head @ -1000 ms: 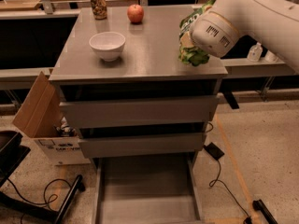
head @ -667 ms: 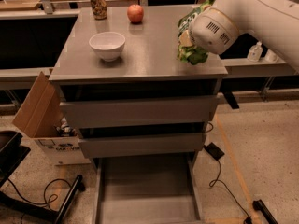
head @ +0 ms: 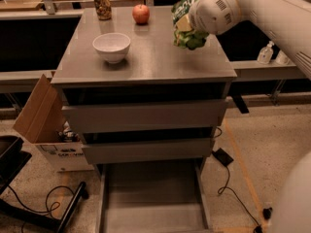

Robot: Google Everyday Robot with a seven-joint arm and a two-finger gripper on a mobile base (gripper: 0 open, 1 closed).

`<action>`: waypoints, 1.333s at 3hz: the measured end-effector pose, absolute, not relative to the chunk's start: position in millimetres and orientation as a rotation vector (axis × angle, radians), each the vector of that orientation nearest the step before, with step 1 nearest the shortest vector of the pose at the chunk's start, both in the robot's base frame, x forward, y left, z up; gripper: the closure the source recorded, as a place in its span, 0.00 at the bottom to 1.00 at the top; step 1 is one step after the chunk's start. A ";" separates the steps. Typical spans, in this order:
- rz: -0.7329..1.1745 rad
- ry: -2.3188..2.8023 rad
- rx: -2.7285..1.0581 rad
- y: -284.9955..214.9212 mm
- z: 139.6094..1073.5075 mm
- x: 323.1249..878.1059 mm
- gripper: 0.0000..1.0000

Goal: Pick green rice chip bag from bottom drawer and place on counter

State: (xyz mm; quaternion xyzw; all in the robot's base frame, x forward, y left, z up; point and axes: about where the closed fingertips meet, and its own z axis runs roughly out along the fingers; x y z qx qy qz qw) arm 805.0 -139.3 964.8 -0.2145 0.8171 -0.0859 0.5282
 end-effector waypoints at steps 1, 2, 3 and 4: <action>-0.200 1.918 -0.535 -134.6 981.5 814.4 0.86; -0.205 1.917 -0.541 -133.6 980.8 815.1 0.62; -0.212 1.914 -0.546 -133.3 980.8 815.4 0.39; -0.219 1.912 -0.551 -132.8 980.9 815.7 0.16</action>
Offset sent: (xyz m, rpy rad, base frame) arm 0.0100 0.0054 0.0157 -0.0002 -0.0251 0.0254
